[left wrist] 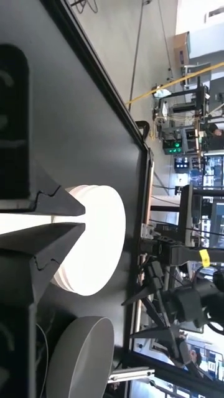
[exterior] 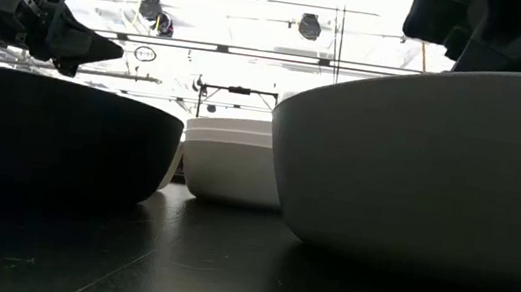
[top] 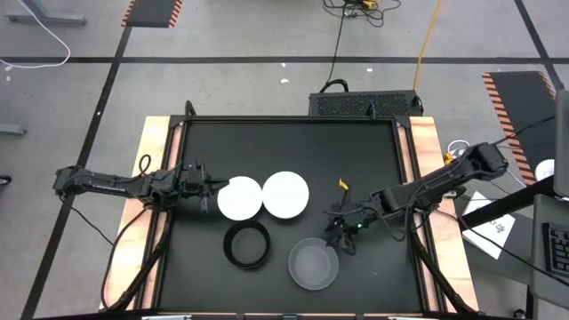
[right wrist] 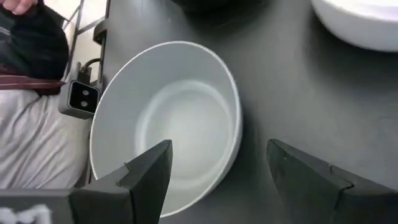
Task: Nest bowls inside each other
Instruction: Stack the gray bowl into the white bowl
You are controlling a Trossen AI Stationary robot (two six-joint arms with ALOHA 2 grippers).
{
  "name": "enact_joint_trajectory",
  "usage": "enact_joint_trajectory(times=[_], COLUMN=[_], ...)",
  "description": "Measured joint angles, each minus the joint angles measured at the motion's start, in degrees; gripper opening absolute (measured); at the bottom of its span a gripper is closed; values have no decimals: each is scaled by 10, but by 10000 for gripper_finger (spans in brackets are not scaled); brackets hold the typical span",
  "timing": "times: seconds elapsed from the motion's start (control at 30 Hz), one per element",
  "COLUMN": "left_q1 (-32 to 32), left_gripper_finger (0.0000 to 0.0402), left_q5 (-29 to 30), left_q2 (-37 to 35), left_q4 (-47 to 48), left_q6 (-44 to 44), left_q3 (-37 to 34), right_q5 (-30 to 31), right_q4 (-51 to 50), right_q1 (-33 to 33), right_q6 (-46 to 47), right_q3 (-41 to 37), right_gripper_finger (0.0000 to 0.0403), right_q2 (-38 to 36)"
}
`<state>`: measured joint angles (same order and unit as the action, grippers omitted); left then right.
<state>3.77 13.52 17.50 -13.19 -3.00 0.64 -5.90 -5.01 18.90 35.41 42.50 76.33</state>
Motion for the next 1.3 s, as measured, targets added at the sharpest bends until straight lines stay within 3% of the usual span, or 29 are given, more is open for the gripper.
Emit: enact_joint_trajectory(times=[0.47,1.3], left_q1=[0,0], left_gripper_finger=[31,31], left_q5=[-1,-1], left_q2=[0,0], left_q4=[-1,-4], left_q6=[10,19], left_q3=[0,0], right_q5=[-4,-19], right_q4=[6,33], right_q1=[3,11], right_q6=[54,65], right_q3=[0,0], right_gripper_finger=[256,256], right_q2=[55,99])
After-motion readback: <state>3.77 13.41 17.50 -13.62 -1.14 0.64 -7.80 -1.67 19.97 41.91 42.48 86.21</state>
